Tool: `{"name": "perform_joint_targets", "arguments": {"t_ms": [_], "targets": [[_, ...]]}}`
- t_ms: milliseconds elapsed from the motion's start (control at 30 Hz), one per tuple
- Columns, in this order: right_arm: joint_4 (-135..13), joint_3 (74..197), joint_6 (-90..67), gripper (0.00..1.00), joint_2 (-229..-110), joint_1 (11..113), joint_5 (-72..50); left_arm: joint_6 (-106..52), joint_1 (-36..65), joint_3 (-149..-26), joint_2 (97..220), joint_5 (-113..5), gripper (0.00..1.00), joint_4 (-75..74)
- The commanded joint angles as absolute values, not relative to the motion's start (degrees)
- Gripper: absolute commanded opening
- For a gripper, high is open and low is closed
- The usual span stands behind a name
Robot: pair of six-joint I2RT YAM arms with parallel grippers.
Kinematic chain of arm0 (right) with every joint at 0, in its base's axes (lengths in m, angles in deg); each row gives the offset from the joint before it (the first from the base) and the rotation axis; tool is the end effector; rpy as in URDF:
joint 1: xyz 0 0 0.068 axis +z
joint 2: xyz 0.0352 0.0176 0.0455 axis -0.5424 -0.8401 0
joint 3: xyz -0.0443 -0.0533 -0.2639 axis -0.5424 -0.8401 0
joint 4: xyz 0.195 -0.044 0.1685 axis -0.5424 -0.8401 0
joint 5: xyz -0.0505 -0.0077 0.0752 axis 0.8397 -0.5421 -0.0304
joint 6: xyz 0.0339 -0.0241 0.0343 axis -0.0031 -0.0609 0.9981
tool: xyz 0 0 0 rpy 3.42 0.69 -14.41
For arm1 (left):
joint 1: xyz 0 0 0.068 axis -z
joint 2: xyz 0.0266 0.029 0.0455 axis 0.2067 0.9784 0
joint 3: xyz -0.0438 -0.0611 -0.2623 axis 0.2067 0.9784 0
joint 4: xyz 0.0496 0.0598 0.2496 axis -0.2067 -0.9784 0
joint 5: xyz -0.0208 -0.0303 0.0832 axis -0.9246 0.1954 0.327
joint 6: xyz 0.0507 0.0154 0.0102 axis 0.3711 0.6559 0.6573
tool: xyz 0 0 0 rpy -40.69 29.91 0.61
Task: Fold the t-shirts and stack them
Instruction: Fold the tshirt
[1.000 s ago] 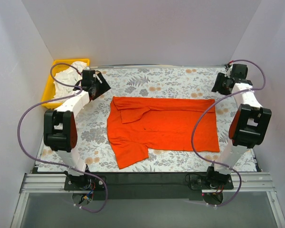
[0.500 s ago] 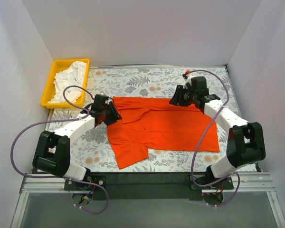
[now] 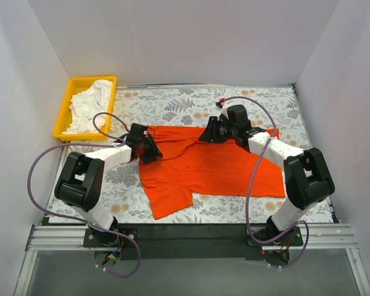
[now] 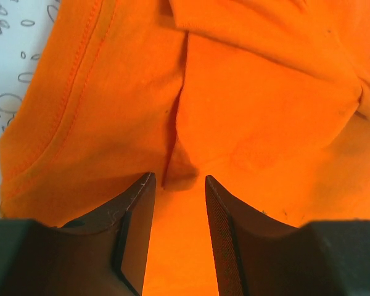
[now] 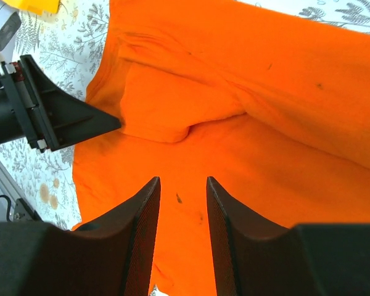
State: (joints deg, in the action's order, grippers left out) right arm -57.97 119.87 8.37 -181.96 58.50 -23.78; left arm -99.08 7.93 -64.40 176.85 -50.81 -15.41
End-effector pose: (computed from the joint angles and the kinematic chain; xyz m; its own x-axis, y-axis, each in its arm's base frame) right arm 0.3238 0.1695 0.2335 -0.7291 0.1182 -0.6741 -0.3891 0.7388 0.5503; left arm 0.2927 -0.1092 0.1565 -0.4705 -0.8823 0.0080 -0.7390 0.3891 -0.5499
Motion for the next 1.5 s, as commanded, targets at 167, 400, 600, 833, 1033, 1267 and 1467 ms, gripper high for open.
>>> {"name": "perform_joint_targets", "arguments": {"t_ms": [167,400,600,833,1033,1267,1467], "targets": [[-53.0,120.0,10.7,0.36,-184.3,59.5,-24.7,-98.9,8.4,-67.0,178.3,-50.0,0.37,-13.5],[-52.9,121.1,10.9,0.35,-186.3,60.2,-24.7,-99.3,8.6,-67.2,177.5,-51.1,0.26,-13.6],[-52.8,121.7,11.0,0.34,-187.6,60.8,-24.6,-99.9,8.9,-67.2,176.4,-52.6,0.01,-13.8],[-52.5,122.2,11.0,0.33,-189.0,61.6,-24.3,-103.1,9.3,-67.5,171.2,-53.6,0.0,-17.5],[-52.3,122.7,10.5,0.32,-190.2,62.6,-24.4,-105.7,9.4,-66.1,168.1,-54.9,0.0,-18.4],[-52.4,122.2,9.6,0.31,-190.2,63.2,-23.8,-108.7,9.8,-65.6,165.9,-57.3,0.0,-18.8],[-52.4,121.8,8.9,0.31,-189.9,63.2,-23.5,-110.0,10.2,-65.0,165.6,-57.8,0.0,-19.0]]}}
